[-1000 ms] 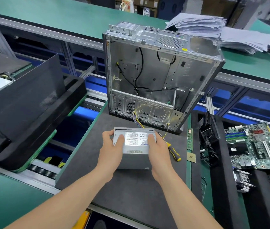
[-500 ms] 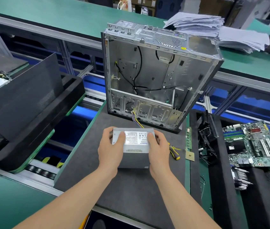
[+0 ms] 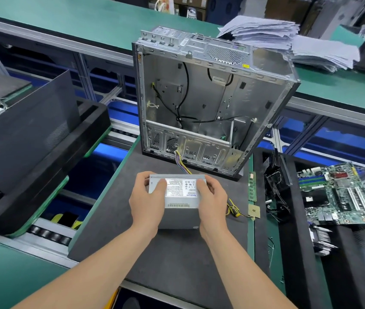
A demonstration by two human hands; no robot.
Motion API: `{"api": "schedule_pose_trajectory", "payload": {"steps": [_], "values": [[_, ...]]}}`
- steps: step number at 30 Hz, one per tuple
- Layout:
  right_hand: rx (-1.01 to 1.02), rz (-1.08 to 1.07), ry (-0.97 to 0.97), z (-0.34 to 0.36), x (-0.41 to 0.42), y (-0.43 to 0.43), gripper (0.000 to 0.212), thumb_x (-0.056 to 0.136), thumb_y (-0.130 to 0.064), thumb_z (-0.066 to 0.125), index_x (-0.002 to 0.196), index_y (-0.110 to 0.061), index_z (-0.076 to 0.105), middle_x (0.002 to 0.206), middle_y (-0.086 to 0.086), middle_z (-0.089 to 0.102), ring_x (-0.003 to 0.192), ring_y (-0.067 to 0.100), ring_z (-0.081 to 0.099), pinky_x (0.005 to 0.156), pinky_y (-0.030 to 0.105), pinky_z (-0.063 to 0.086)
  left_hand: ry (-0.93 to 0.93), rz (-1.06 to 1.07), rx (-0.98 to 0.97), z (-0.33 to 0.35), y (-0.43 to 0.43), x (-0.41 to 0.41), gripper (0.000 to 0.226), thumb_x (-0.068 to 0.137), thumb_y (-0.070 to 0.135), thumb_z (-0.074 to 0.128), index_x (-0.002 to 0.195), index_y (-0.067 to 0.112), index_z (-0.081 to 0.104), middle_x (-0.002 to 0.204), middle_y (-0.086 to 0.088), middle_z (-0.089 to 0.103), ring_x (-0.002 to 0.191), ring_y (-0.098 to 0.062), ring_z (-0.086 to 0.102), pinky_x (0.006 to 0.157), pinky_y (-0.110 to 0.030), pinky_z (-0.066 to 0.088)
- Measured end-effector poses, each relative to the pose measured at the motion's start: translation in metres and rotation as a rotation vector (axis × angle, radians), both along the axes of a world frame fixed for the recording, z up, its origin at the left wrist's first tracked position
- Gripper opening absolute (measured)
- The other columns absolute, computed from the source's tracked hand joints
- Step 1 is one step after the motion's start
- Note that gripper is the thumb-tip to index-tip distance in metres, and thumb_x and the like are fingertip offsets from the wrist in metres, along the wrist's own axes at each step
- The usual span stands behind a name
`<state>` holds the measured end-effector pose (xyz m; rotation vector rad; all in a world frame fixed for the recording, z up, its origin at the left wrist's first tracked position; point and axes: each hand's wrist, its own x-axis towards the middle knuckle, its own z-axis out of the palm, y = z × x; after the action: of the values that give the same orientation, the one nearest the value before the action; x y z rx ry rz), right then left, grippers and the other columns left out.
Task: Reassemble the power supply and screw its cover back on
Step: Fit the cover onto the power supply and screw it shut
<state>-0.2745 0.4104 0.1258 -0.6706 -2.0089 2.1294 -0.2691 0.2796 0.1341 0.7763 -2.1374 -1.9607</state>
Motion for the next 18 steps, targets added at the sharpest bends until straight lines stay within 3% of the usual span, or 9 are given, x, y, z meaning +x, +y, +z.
{"api": "schedule_pose_trajectory", "payload": {"steps": [3, 7, 9, 12, 14, 16, 18], "values": [[-0.031, -0.042, 0.015, 0.001, -0.001, -0.004, 0.017, 0.087, -0.021, 0.064, 0.1, -0.02, 0.076, 0.096, 0.002, 0.078, 0.09, 0.02, 0.071, 0.079, 0.039, 0.054, 0.042, 0.053, -0.019, -0.003, 0.002, -0.001, 0.013, 0.092, 0.028, 0.067, 0.097, 0.038, 0.061, 0.092, 0.023, 0.067, 0.089, 0.006, 0.061, 0.068, -0.021, 0.043], [-0.061, -0.117, 0.018, 0.0, -0.002, -0.008, 0.018, 0.075, -0.029, 0.063, 0.087, -0.028, 0.077, 0.085, -0.006, 0.076, 0.08, 0.012, 0.069, 0.072, 0.033, 0.052, 0.032, 0.149, 0.06, -0.002, 0.007, -0.003, 0.01, 0.089, 0.027, 0.062, 0.092, 0.035, 0.065, 0.087, 0.028, 0.066, 0.086, -0.003, 0.066, 0.063, -0.022, 0.046], [-0.057, -0.123, 0.029, -0.001, -0.003, -0.007, 0.017, 0.075, -0.029, 0.062, 0.084, -0.031, 0.077, 0.083, -0.007, 0.075, 0.077, 0.011, 0.068, 0.07, 0.032, 0.051, 0.045, 0.185, 0.082, -0.001, 0.009, -0.003, 0.011, 0.087, 0.03, 0.059, 0.089, 0.035, 0.067, 0.085, 0.022, 0.068, 0.084, -0.005, 0.066, 0.056, -0.014, 0.043], [-0.041, -0.122, 0.029, -0.001, -0.004, -0.007, 0.016, 0.078, -0.027, 0.062, 0.083, -0.033, 0.076, 0.083, -0.008, 0.075, 0.077, 0.01, 0.067, 0.072, 0.034, 0.051, 0.044, 0.233, 0.078, 0.0, 0.012, -0.003, 0.015, 0.087, 0.033, 0.055, 0.087, 0.036, 0.069, 0.085, 0.015, 0.071, 0.087, -0.007, 0.066, 0.061, -0.02, 0.043], [-0.045, -0.109, 0.028, -0.001, -0.003, -0.007, 0.016, 0.079, -0.025, 0.063, 0.085, -0.03, 0.077, 0.085, -0.006, 0.075, 0.081, 0.012, 0.068, 0.075, 0.038, 0.051, 0.047, 0.203, 0.062, -0.002, 0.009, -0.003, 0.016, 0.088, 0.031, 0.055, 0.091, 0.037, 0.07, 0.086, 0.019, 0.071, 0.089, -0.006, 0.066, 0.062, -0.017, 0.043], [-0.052, -0.076, 0.036, -0.001, -0.002, -0.006, 0.021, 0.078, -0.028, 0.063, 0.092, -0.03, 0.078, 0.091, -0.005, 0.077, 0.086, 0.015, 0.07, 0.079, 0.039, 0.052, 0.087, 0.058, -0.047, -0.004, 0.002, 0.0, 0.024, 0.089, 0.026, 0.058, 0.104, 0.043, 0.067, 0.095, 0.028, 0.068, 0.094, 0.0, 0.064, 0.066, -0.009, 0.043], [-0.073, -0.022, 0.075, -0.003, 0.0, -0.003, 0.033, 0.078, -0.026, 0.062, 0.108, -0.029, 0.077, 0.102, -0.003, 0.077, 0.097, 0.017, 0.071, 0.085, 0.04, 0.055, 0.193, -0.127, -0.369, -0.006, -0.006, 0.002, 0.037, 0.09, 0.027, 0.06, 0.123, 0.044, 0.06, 0.112, 0.028, 0.065, 0.107, 0.005, 0.059, 0.092, -0.019, 0.045]]}}
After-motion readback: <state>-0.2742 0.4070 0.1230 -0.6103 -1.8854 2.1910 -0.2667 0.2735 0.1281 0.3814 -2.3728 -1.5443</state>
